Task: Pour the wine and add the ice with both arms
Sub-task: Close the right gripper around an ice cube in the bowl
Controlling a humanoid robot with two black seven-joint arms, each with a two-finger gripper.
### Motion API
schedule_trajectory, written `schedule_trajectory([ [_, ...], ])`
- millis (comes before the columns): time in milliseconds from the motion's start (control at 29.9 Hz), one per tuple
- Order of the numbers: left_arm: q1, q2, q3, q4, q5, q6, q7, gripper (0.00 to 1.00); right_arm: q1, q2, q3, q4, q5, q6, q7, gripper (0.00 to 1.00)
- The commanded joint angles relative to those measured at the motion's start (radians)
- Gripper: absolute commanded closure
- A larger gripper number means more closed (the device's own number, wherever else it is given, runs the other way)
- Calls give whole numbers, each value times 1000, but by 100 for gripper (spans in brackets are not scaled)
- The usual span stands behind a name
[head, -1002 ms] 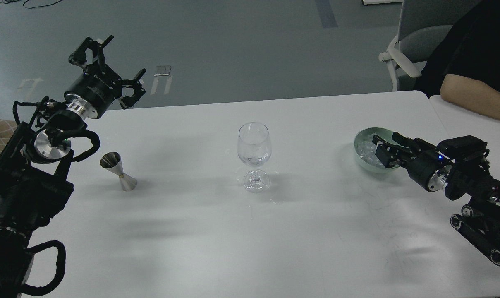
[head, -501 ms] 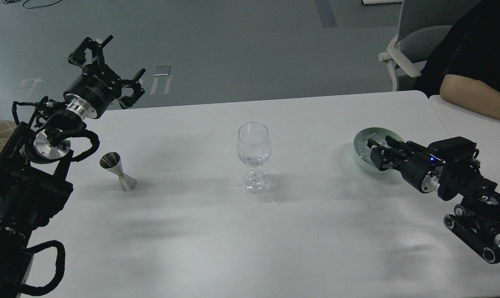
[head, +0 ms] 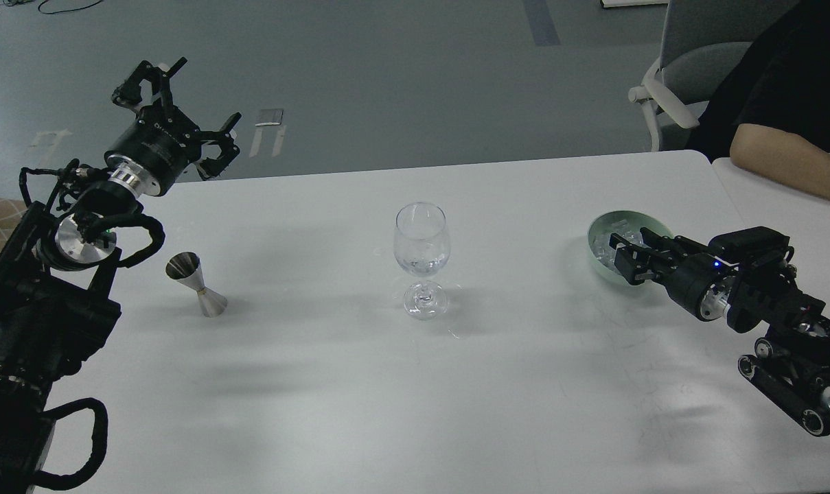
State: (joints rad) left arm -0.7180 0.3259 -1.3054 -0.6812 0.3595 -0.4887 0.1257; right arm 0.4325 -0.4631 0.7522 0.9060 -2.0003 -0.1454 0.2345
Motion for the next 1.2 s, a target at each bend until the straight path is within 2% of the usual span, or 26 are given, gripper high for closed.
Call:
schedule_trajectory([
  [0,0,1,0,0,-1,0,0,2,2,1,1,4,2,0,0,45],
  [902,-1,2,-2,0,-4,0,0,2,3,-8,1,4,2,0,-4,43],
  [1170,0,4,-2,0,-5,0,0,2,2,-8,1,2,2,0,-4,49],
])
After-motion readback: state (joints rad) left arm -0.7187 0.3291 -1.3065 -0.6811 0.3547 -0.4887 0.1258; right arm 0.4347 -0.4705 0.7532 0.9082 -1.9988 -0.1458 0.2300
